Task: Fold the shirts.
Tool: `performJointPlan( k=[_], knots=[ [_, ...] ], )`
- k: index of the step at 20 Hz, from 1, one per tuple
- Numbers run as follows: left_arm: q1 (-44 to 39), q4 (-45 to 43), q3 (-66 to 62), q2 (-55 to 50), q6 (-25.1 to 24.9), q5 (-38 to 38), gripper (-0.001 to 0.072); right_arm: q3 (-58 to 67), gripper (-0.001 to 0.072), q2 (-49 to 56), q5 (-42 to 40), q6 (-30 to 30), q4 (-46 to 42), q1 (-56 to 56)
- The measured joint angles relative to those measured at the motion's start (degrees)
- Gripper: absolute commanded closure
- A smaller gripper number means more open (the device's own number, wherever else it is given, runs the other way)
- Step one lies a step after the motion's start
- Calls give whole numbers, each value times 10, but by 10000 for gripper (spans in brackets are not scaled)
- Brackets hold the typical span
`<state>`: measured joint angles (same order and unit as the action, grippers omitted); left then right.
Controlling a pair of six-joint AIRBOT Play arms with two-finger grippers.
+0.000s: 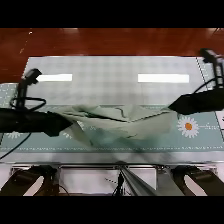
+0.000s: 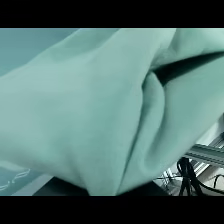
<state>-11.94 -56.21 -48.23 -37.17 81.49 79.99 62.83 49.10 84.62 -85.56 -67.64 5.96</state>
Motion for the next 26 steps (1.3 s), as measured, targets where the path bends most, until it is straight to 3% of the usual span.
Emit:
performJointPlan(
  k=[5,7,8,12,14,20,26],
  knots=[
    [-6,22,129,-1,0,-116,680,-33,660,150,-72,2,2,57],
    [-8,26,159,-1,0,-149,680,-37,379,198,-95,2,6,75],
    [-8,27,170,-1,0,-162,680,-38,334,214,-103,3,7,81],
    [-9,30,188,-1,-9,-184,680,-24,330,228,-108,21,-3,81],
    [-9,31,191,-1,-18,-187,680,-13,221,206,-100,33,-31,67],
    [-9,31,194,-1,-28,-193,680,-5,222,127,-80,48,-116,-47],
    [-9,31,195,-1,-30,-194,680,-128,224,101,-56,138,30,-129]
  ],
)
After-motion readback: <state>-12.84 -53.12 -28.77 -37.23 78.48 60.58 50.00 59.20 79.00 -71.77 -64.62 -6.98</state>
